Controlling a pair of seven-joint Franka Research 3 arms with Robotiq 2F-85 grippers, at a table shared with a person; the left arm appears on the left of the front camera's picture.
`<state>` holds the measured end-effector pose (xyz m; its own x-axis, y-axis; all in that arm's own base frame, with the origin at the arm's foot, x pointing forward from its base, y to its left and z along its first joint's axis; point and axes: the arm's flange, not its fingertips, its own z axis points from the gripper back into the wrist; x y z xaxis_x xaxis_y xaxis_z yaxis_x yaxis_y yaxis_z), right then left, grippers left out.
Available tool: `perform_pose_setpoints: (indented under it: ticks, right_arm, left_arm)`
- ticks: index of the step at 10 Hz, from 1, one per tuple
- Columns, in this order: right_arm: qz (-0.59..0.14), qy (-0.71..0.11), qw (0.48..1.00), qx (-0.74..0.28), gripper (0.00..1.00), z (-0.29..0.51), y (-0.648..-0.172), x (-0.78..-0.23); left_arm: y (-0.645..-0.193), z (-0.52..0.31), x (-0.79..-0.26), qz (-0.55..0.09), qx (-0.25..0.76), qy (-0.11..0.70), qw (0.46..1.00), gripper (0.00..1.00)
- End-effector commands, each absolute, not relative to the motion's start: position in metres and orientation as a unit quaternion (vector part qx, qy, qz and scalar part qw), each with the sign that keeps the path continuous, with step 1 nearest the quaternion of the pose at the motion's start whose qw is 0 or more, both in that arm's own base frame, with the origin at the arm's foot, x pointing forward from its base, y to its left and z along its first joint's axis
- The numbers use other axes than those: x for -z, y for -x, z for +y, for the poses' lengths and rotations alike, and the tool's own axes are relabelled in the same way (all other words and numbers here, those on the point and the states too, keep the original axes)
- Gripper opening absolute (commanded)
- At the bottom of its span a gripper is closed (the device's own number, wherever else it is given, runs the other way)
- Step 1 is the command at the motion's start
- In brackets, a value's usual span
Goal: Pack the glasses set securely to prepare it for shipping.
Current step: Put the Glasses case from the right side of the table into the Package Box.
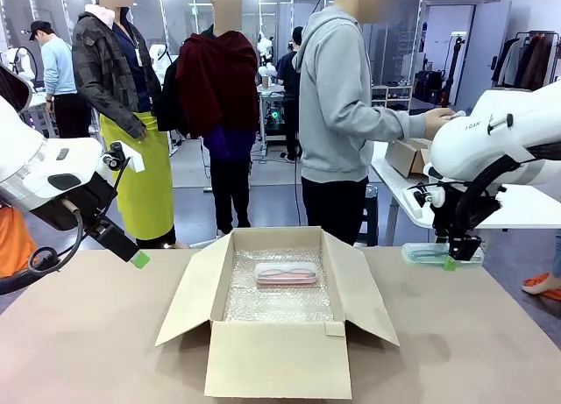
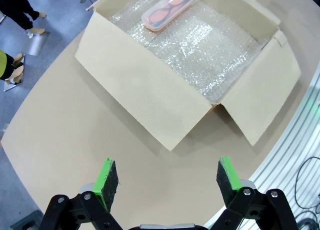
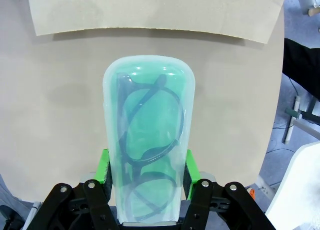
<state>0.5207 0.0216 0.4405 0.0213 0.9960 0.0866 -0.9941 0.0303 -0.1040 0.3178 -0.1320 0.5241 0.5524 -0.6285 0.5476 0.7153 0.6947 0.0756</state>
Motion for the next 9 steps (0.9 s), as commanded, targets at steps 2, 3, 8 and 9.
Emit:
perform_pose_setpoints:
  ticks: [2,3,8,9]
  right_arm:
    - [-0.090,0.032,0.711,-0.697,0.64,0.060,-0.515,-0.470]
    - [-0.087,0.036,0.708,-0.700,0.64,0.081,-0.509,-0.485]
    - [-0.079,0.030,0.735,-0.673,0.64,0.196,-0.506,-0.526]
    - [-0.093,0.036,0.743,-0.662,0.64,0.229,-0.507,-0.524]
  left_arm:
    - [-0.317,-0.130,-0.524,-0.278,0.383,0.081,0.877,1.00]
    - [-0.317,-0.130,-0.524,-0.278,0.383,0.081,0.877,1.00]
    - [-0.317,-0.130,-0.524,-0.278,0.383,0.081,0.877,1.00]
    - [-0.317,-0.130,-0.524,-0.278,0.383,0.081,0.877,1.00]
